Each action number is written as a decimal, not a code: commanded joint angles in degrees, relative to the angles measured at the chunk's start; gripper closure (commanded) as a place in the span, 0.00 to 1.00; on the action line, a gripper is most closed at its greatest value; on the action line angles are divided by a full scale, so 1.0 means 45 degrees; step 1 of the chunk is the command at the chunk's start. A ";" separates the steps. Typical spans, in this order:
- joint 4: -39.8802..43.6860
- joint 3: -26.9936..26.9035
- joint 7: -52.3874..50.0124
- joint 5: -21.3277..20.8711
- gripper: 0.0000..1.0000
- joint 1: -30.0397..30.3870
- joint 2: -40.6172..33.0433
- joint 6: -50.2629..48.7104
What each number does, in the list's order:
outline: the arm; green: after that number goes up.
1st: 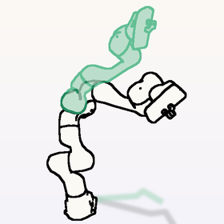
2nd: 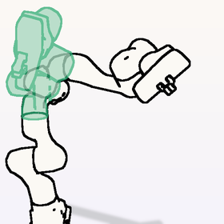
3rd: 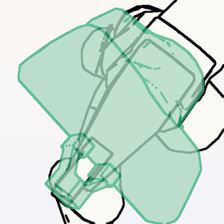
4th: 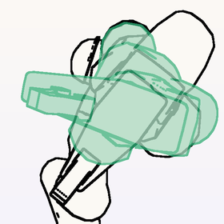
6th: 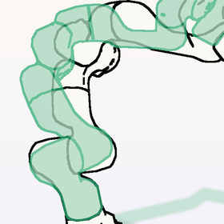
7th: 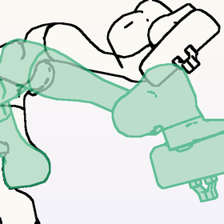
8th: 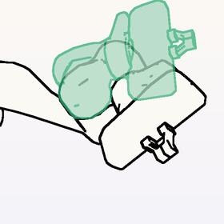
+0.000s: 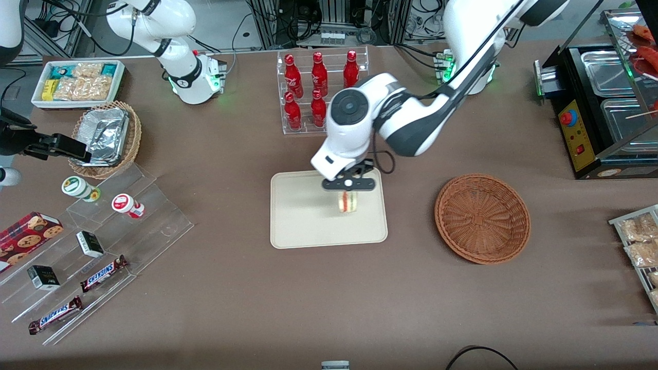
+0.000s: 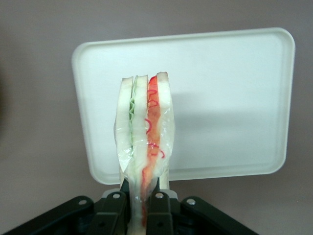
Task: Place sandwich from basket to tray
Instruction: 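Lift the sandwich and carry it over the cream tray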
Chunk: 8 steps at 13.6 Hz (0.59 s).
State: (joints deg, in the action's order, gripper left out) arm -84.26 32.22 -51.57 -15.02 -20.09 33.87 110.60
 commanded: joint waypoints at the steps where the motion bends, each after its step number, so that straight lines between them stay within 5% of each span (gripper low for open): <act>1: 0.1261 0.0027 -0.0277 -0.0627 1.00 -0.0553 0.1473 0.0145; 8: 0.2025 -0.0031 -0.1838 -0.2091 1.00 -0.1374 0.3604 0.1183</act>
State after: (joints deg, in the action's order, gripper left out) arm -78.01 32.21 -56.98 -21.99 -24.71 47.50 115.87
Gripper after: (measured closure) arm 0.850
